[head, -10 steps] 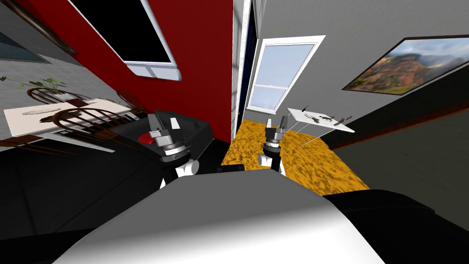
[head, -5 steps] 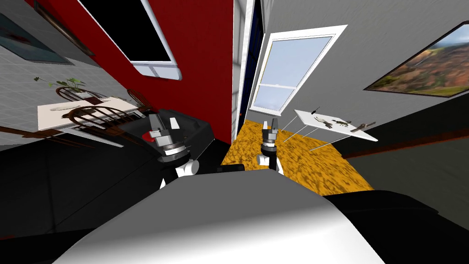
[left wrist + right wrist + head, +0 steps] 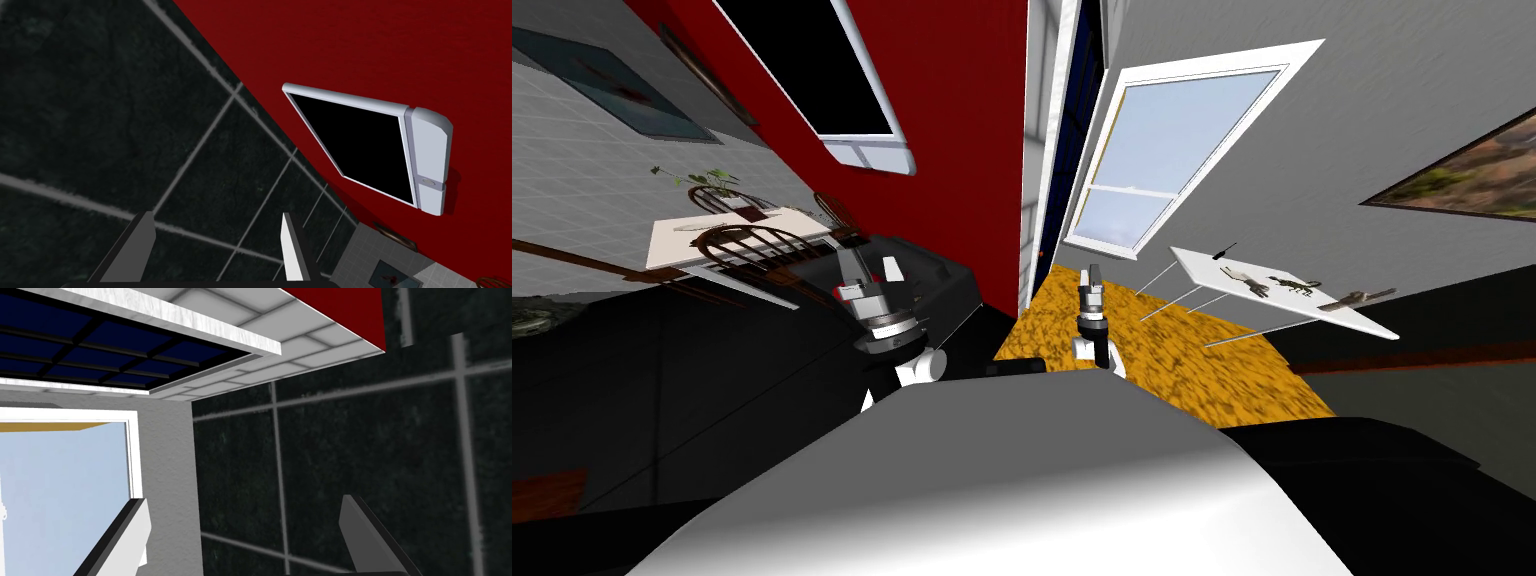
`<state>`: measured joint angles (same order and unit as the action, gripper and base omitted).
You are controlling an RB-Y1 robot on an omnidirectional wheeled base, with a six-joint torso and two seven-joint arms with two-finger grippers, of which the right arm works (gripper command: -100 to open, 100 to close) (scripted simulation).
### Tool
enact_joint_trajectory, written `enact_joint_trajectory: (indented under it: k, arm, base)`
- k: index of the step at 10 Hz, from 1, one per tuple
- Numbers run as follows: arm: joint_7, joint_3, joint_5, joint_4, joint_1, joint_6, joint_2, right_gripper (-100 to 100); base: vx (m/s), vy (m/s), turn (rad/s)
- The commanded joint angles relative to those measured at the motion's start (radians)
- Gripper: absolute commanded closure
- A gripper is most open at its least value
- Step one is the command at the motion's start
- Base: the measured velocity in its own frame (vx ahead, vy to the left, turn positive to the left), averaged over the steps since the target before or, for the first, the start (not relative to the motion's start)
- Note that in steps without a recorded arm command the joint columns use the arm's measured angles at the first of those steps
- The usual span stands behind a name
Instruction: Push the door open
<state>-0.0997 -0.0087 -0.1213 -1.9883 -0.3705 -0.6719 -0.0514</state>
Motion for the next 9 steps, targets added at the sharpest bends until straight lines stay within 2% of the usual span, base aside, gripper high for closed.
enact_joint_trajectory:
  k: [1,9]
  arm:
    - [-0.034,-0.004,-0.015,0.036,0.011,-0.006,-0.01,-100]
    - [-0.165,-0.009,-0.079,0.183,0.056,-0.031,-0.032,-100]
  base:
    - [0.094,-0.147,0.145]
    - [0.076,-0.111,0.109]
